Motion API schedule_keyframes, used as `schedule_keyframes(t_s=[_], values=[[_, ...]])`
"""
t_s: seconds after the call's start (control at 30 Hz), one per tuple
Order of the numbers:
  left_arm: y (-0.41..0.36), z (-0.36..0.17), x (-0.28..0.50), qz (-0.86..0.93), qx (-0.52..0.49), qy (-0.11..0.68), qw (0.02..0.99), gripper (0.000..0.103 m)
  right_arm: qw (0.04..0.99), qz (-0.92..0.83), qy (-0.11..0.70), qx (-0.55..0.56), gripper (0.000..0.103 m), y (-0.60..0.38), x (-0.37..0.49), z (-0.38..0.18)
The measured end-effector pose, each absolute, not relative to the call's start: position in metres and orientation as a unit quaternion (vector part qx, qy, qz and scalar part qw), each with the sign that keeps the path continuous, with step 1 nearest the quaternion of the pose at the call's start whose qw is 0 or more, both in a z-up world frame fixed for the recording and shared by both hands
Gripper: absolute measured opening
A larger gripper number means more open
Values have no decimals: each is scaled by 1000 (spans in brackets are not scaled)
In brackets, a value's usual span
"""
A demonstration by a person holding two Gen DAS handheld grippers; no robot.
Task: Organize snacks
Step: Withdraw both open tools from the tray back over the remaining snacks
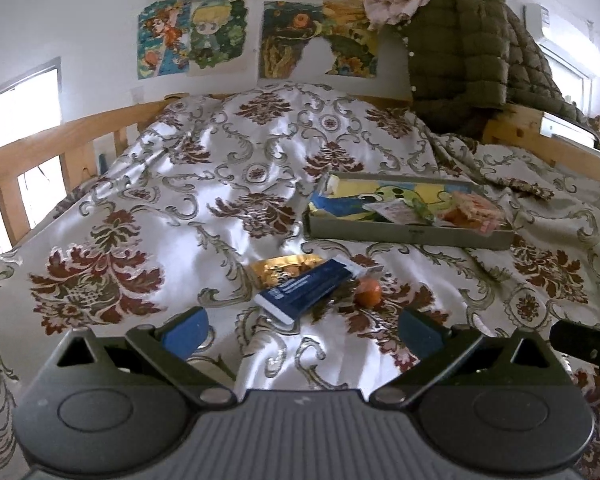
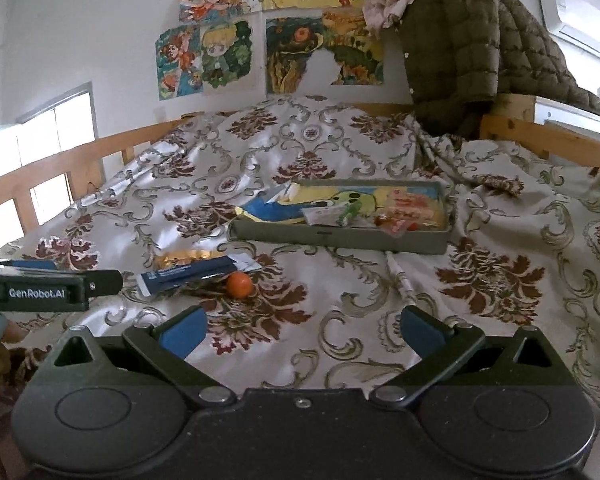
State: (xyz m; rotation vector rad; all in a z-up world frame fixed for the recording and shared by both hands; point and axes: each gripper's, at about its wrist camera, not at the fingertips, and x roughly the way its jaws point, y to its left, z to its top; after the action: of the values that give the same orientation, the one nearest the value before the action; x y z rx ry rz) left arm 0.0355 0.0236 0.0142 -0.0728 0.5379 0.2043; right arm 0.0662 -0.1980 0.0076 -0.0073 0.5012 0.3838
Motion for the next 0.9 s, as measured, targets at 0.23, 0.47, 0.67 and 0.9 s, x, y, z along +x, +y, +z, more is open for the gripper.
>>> schedule_keyframes(t_s=[0.23, 0.47, 0.67, 0.9], values=[[38, 15, 29, 128, -54, 261, 955, 102, 947, 205, 248, 3, 102, -177, 73, 11], [38, 13, 33, 141, -56, 258, 954, 102, 942, 222, 252, -18, 102, -165, 87, 5], [37, 9, 40, 164, -55, 262, 949, 102, 937, 237, 256, -24, 102, -165, 101, -1], [39, 8, 49, 186, -57, 267, 944, 102, 932, 256, 253, -35, 102, -163, 117, -3]])
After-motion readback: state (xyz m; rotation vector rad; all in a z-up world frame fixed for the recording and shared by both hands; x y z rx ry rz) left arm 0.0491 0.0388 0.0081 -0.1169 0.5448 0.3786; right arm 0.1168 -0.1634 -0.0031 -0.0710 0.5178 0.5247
